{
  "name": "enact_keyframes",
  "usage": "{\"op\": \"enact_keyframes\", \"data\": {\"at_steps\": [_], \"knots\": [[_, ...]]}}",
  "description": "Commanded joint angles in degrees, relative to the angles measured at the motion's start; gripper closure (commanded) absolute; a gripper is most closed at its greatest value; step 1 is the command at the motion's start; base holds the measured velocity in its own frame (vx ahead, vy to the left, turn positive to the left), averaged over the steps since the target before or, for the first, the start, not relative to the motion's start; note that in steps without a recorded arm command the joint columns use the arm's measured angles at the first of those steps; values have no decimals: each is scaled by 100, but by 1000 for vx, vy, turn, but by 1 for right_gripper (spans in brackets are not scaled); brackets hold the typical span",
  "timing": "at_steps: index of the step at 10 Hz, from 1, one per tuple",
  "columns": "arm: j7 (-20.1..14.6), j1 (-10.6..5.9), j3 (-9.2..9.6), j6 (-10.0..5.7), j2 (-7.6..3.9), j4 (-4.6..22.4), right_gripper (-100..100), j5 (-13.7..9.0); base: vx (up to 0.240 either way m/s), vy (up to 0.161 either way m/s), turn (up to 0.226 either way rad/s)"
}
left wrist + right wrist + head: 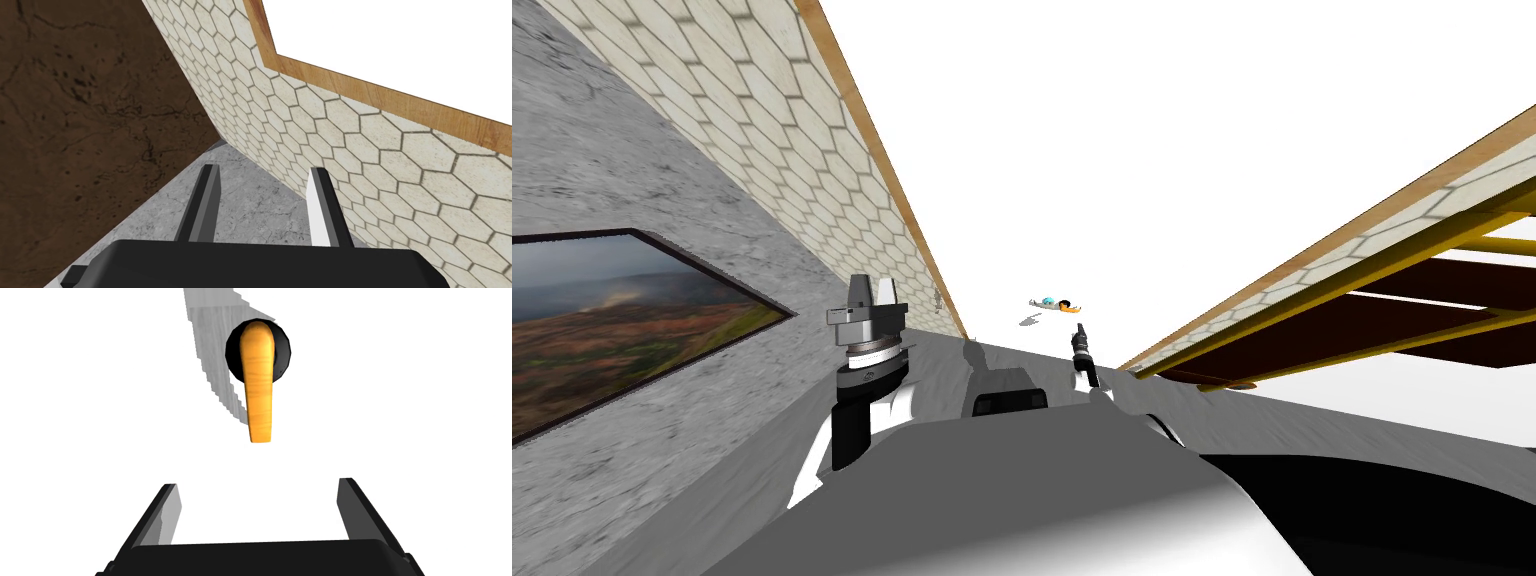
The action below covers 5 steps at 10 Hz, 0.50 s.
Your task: Pull the door open
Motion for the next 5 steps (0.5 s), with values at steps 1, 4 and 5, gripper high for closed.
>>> {"op": "enact_keyframes", "data": {"at_steps": [1, 4, 5], "knots": [[-112, -110, -29, -176, -113, 286, -100, -24, 1, 21, -26], [-112, -110, -29, -176, -113, 421, -100, -24, -8, 8, 4], [-201, 48, -126, -208, -294, 500, -100, -95, 16, 18, -6]]}}
